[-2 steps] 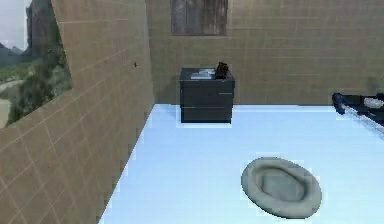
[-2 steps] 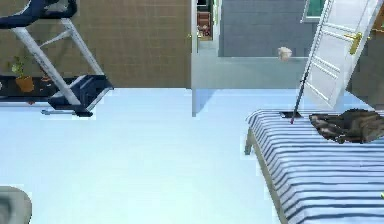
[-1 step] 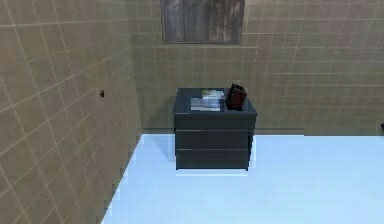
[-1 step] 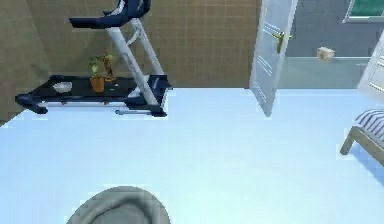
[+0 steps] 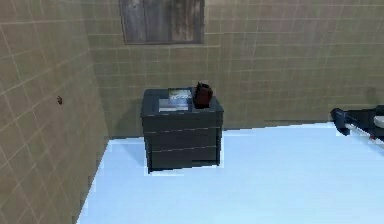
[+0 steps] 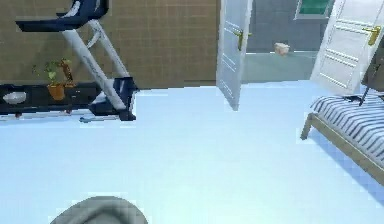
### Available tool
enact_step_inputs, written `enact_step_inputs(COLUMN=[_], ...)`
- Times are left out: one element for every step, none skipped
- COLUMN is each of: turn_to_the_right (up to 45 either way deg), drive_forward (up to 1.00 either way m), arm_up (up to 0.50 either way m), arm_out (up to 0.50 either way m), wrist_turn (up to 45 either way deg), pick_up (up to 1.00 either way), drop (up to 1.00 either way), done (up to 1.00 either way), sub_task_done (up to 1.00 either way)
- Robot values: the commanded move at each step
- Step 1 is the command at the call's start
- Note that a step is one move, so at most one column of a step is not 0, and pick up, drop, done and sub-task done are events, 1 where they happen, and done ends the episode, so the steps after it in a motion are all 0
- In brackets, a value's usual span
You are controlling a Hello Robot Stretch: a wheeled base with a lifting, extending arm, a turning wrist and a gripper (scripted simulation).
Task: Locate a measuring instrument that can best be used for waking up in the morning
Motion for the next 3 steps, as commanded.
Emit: enact_step_inputs(turn_to_the_right=[0.0,-6.0,0.0], drive_forward=[0.25,0.0,0.45], arm_up=[0.0,0.0,0.0], arm_out=[0.0,0.0,0.0], wrist_turn=[0.0,0.0,0.0], pick_up=[0.0,0.0,0.0], drop=[0.0,0.0,0.0], done=[0.0,0.0,0.0], sub_task_done=[0.0,0.0,0.0])
